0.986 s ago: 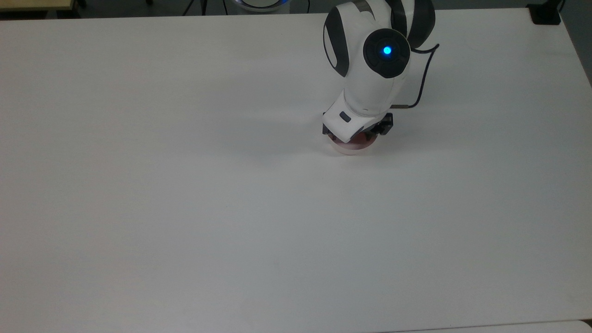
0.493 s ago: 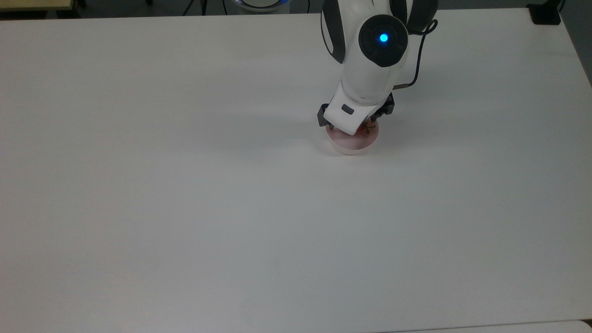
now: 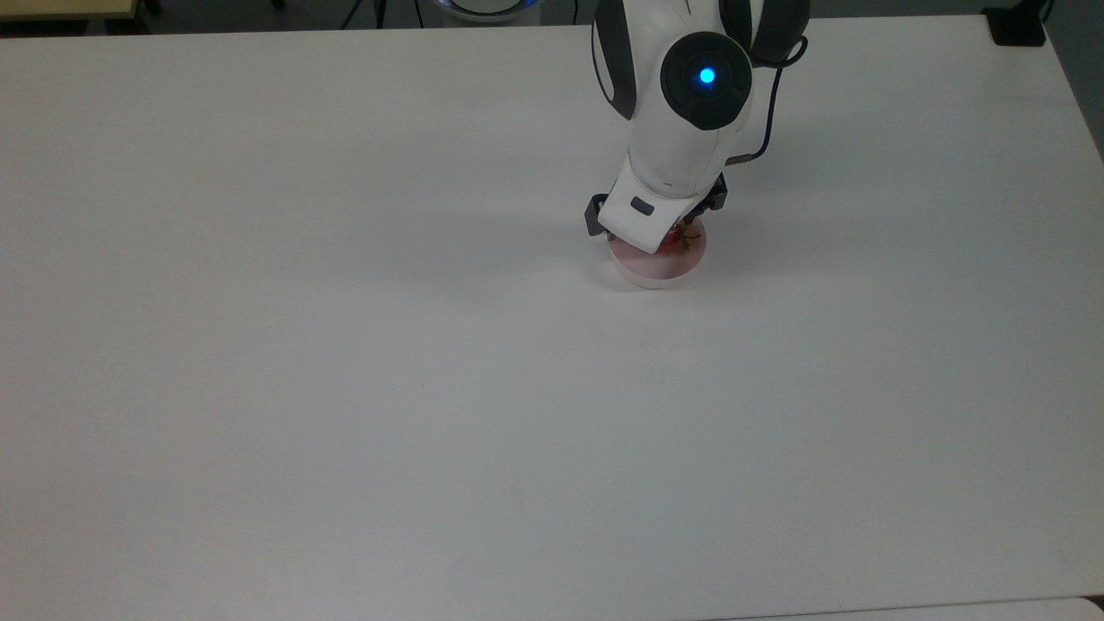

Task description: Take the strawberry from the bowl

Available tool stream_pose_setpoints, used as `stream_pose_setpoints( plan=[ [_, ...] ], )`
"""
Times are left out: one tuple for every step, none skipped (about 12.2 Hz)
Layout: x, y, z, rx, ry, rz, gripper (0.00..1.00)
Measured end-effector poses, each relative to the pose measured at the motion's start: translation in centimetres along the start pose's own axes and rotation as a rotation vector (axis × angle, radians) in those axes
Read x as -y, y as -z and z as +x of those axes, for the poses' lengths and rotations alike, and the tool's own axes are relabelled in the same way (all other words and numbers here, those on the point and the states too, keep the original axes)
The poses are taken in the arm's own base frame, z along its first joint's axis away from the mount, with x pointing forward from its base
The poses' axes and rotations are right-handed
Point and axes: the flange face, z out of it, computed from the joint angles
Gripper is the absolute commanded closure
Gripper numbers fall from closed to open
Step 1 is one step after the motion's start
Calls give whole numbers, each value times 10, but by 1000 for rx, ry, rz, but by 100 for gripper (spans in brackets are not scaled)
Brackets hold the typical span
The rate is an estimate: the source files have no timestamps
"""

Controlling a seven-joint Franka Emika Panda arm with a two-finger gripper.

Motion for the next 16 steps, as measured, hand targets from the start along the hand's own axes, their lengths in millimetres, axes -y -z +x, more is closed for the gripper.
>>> stream_pose_setpoints(
  plan=[
    [0, -2, -1, 4, 22, 0, 0],
    [0, -3, -1, 7, 40, -1, 1],
    [0, -5, -1, 11, 58, -1, 1],
    [-1, -8, -2, 16, 76, -1, 3],
    [-1, -11, -3, 22, 91, -1, 5],
    [0, -14, -3, 28, 98, -2, 8],
    [0, -16, -3, 32, 101, -2, 11],
    [1, -17, -3, 35, 104, -2, 15],
    [1, -19, -4, 37, 104, -3, 20],
    [1, -19, -4, 38, 105, -3, 26],
    [2, -19, -4, 38, 105, -3, 27],
    [2, -19, -4, 38, 106, -2, 27],
    [3, -19, -4, 37, 99, -2, 27],
    [4, -17, -3, 30, 95, -3, 27],
    [5, -16, -2, 23, 95, -3, 27],
    [7, -17, -2, 21, 98, -3, 25]
  ],
)
